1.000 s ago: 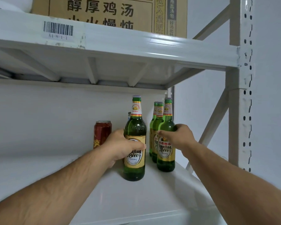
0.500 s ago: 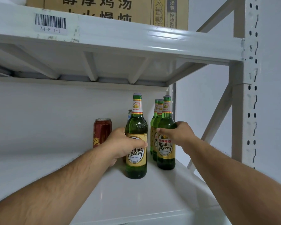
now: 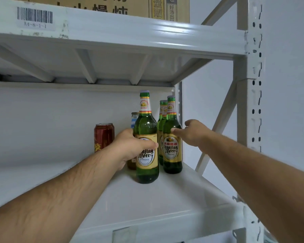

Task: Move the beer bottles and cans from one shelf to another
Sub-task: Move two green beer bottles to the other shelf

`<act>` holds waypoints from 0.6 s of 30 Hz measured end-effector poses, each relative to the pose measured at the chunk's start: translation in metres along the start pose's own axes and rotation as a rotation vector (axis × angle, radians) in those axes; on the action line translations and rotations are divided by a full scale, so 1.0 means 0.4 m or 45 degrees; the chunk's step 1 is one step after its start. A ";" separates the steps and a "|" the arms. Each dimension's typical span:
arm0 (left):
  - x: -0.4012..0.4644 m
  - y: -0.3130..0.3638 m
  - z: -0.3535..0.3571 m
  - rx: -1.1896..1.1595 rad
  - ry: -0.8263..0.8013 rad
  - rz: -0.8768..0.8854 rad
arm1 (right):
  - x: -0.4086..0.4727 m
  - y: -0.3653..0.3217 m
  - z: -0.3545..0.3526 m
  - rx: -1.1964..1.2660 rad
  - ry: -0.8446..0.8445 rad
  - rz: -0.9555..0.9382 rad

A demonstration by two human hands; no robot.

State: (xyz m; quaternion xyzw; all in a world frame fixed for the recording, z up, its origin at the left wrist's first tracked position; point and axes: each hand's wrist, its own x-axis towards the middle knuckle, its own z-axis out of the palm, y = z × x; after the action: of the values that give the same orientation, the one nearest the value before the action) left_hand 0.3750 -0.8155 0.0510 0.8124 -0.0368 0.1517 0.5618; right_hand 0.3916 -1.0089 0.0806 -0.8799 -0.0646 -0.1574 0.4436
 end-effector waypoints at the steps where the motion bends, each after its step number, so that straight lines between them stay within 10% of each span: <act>1: -0.001 0.004 0.008 -0.001 -0.003 -0.002 | -0.011 0.000 -0.007 -0.067 -0.015 -0.015; 11: -0.007 0.040 0.123 -0.014 -0.089 -0.007 | -0.100 0.054 -0.051 -1.072 -0.234 -0.151; 18: 0.005 0.052 0.199 0.019 -0.071 -0.004 | -0.100 0.071 -0.058 -1.175 -0.282 -0.137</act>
State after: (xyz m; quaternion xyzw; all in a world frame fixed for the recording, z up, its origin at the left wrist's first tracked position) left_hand 0.3886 -0.8966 0.0448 0.8205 -0.0500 0.1282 0.5548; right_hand 0.3562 -1.0435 0.0587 -0.9919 -0.0803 -0.0977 -0.0117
